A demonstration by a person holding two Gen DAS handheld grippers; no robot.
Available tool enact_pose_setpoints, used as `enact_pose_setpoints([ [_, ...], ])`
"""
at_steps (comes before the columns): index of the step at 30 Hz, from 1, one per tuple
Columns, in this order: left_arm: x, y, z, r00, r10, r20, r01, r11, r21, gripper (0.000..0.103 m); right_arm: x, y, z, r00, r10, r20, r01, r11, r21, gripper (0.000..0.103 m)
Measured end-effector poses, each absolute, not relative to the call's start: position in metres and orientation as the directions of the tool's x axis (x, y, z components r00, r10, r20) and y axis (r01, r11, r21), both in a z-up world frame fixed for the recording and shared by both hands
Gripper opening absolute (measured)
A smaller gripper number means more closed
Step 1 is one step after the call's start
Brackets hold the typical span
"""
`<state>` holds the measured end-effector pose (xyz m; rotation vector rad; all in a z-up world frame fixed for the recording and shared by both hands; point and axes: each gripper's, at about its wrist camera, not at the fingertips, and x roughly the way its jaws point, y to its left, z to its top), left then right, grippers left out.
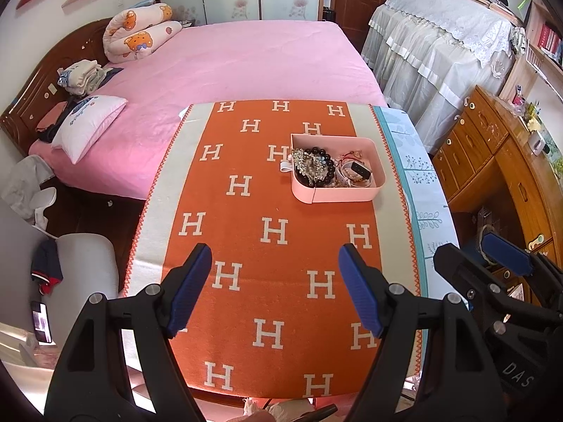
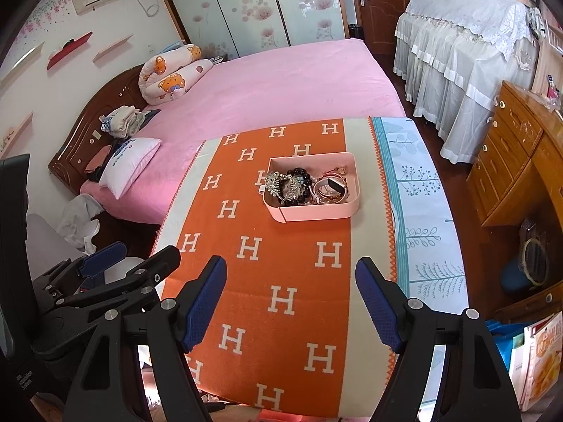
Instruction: Organize jewelry
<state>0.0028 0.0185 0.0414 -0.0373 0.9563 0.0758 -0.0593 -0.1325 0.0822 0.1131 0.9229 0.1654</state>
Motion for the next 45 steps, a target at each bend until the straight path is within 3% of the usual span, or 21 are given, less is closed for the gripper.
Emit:
enact_pose_setpoints([
  [45,0.0082,0.0209,0.0398,0.575,0.057,-0.816,-0.083,0.996,0.011,0.072,-0.0559,-0.1324,0.0799,0.599,0.178,-0.780,-0.089,0.984,0.157,0.077],
])
